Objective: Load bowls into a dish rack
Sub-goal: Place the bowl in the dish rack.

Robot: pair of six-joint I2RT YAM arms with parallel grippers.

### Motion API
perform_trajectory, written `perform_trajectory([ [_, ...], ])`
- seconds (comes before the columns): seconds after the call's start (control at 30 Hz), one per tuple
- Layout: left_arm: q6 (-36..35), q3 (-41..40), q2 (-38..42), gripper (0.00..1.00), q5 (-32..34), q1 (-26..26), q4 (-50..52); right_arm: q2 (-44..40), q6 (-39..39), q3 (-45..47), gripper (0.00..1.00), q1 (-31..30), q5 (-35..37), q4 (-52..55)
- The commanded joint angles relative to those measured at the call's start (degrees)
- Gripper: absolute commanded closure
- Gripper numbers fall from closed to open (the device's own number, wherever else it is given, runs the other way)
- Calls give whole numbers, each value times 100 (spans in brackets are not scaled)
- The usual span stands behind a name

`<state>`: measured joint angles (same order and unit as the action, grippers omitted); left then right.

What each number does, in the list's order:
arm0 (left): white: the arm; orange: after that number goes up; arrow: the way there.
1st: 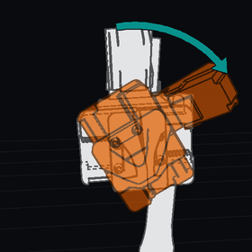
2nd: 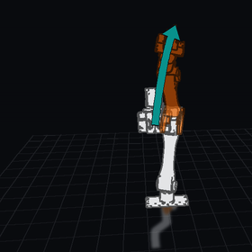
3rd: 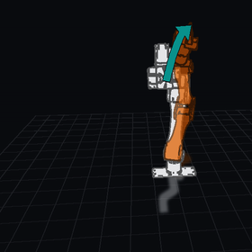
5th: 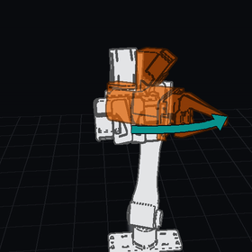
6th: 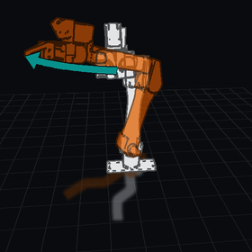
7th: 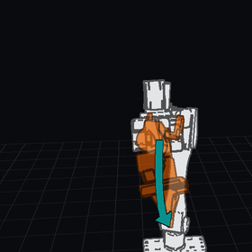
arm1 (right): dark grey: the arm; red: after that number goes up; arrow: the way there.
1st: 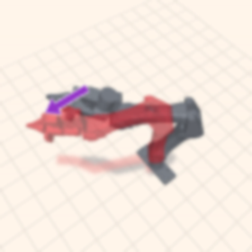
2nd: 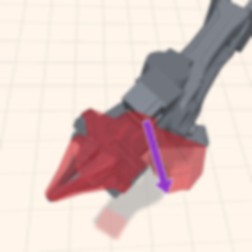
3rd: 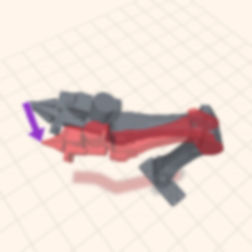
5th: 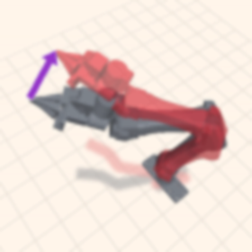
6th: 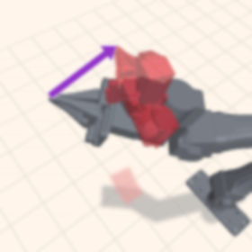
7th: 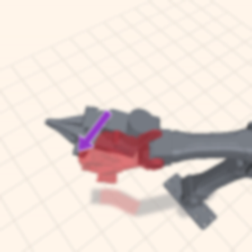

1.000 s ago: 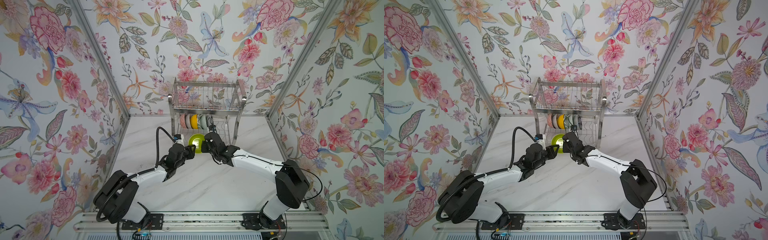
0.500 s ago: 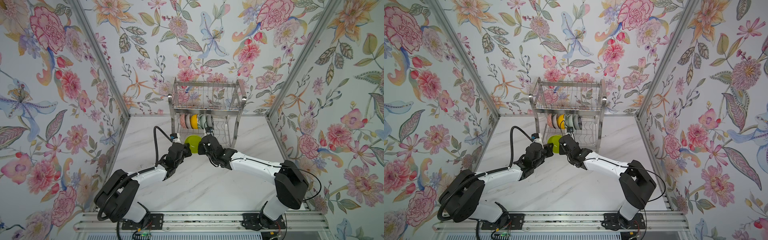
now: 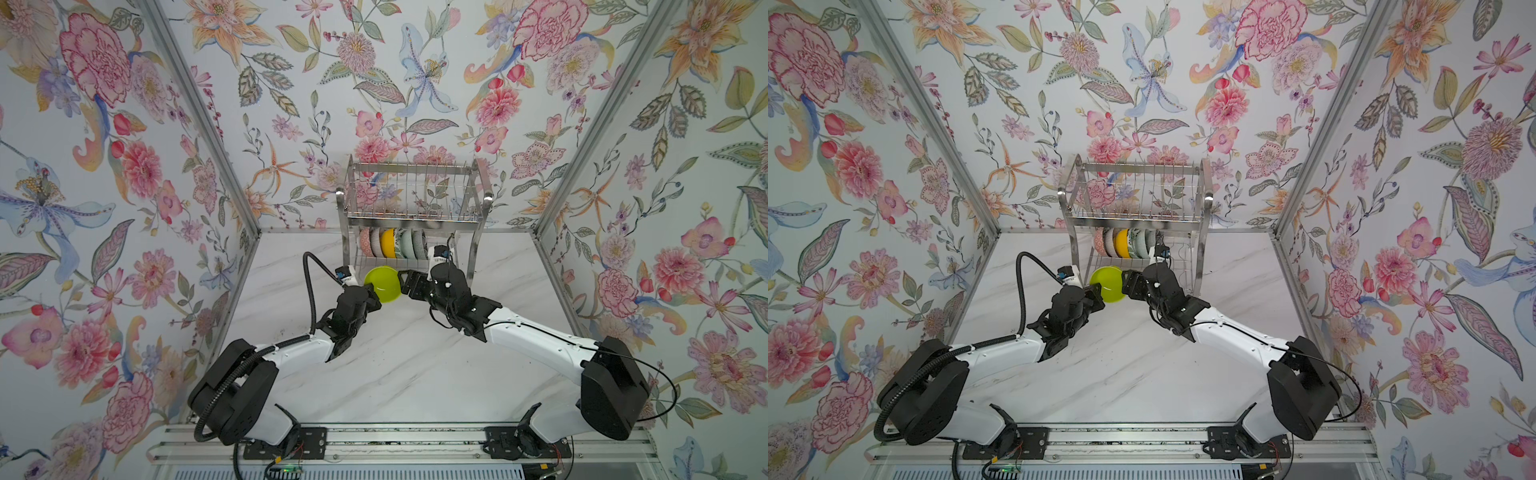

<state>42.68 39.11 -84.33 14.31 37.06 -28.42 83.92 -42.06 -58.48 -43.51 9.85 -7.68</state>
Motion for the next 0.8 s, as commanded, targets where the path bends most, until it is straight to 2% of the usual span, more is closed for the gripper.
perform_trajectory([
  [0.0,-328,96,110,100,985,103,-406,-370,-654,287,8,193,-350,-444],
  [0.03,-446,97,106,100,1214,145,-460,-460,-807,382,2,252,-384,-525],
  [0.07,-635,111,95,100,1462,201,-559,-563,-1042,504,1,329,-446,-657],
  [0.3,-2455,163,-426,100,3032,696,-1898,-1137,-2946,1401,2,783,-661,-1662],
  [0.4,-3322,157,-870,100,3235,875,-2669,-1301,-3801,1690,1,892,-731,-2071],
  [0.53,-3995,222,-1206,100,3459,1037,-3175,-1405,-4687,1925,1,922,-672,-2393],
  [0.77,-4978,389,-1695,100,3562,1314,-4097,-701,-5922,2095,2,855,-915,-3733],
])
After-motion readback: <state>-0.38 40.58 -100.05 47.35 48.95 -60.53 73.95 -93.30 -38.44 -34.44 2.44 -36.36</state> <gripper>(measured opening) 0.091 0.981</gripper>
